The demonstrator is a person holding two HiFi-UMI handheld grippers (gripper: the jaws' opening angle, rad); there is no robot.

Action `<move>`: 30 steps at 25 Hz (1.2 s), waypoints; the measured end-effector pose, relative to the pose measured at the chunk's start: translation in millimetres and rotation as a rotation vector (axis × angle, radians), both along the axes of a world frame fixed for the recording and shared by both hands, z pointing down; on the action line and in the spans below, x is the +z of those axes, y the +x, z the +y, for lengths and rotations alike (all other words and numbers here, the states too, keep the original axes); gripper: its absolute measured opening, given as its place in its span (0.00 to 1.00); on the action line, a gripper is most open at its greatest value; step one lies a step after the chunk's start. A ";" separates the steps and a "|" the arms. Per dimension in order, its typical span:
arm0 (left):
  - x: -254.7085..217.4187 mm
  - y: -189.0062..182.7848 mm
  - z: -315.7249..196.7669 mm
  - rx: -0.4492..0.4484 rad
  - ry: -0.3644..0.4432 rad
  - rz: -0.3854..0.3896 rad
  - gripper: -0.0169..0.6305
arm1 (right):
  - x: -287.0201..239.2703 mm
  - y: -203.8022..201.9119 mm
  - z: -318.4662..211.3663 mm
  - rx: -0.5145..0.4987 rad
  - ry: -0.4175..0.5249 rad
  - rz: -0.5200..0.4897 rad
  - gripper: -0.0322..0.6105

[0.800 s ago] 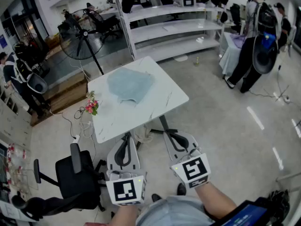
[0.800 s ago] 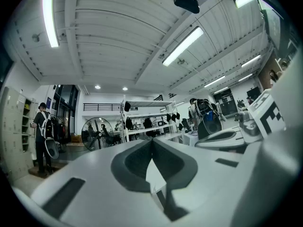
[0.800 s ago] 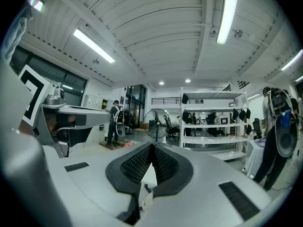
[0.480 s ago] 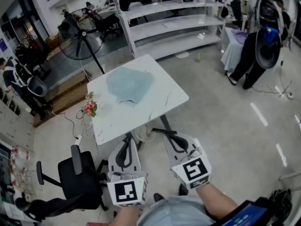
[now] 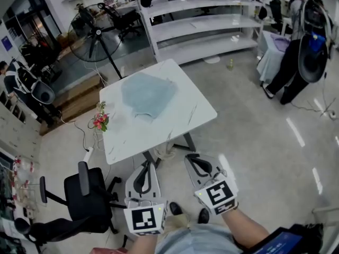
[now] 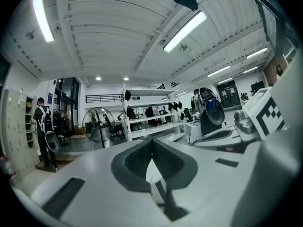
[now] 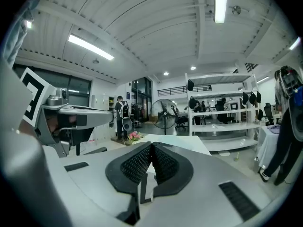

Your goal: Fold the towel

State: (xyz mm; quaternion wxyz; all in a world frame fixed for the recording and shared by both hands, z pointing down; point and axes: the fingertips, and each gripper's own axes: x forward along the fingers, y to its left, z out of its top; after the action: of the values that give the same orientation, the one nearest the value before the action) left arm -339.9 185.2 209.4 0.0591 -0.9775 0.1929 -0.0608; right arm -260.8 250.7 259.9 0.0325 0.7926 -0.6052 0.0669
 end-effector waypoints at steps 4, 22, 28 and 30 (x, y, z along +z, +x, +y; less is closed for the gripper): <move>13.0 9.5 -26.1 -0.025 -0.030 -0.001 0.04 | 11.0 12.0 -23.5 -0.022 -0.021 0.015 0.07; 56.6 115.6 -271.4 -0.026 -0.133 -0.008 0.04 | 30.0 119.5 -255.9 -0.054 -0.121 0.069 0.07; 56.9 145.3 -319.0 -0.005 -0.131 0.010 0.04 | 11.9 144.7 -302.7 -0.041 -0.105 0.118 0.07; 54.1 153.6 -328.6 0.002 -0.129 0.020 0.04 | 6.5 152.0 -310.1 -0.035 -0.103 0.136 0.07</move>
State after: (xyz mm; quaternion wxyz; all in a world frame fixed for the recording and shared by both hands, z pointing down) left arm -186.3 -143.4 263.4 -0.0059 -0.9800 0.1884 -0.0635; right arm -108.8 -59.4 266.5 0.1154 0.7820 -0.6109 0.0431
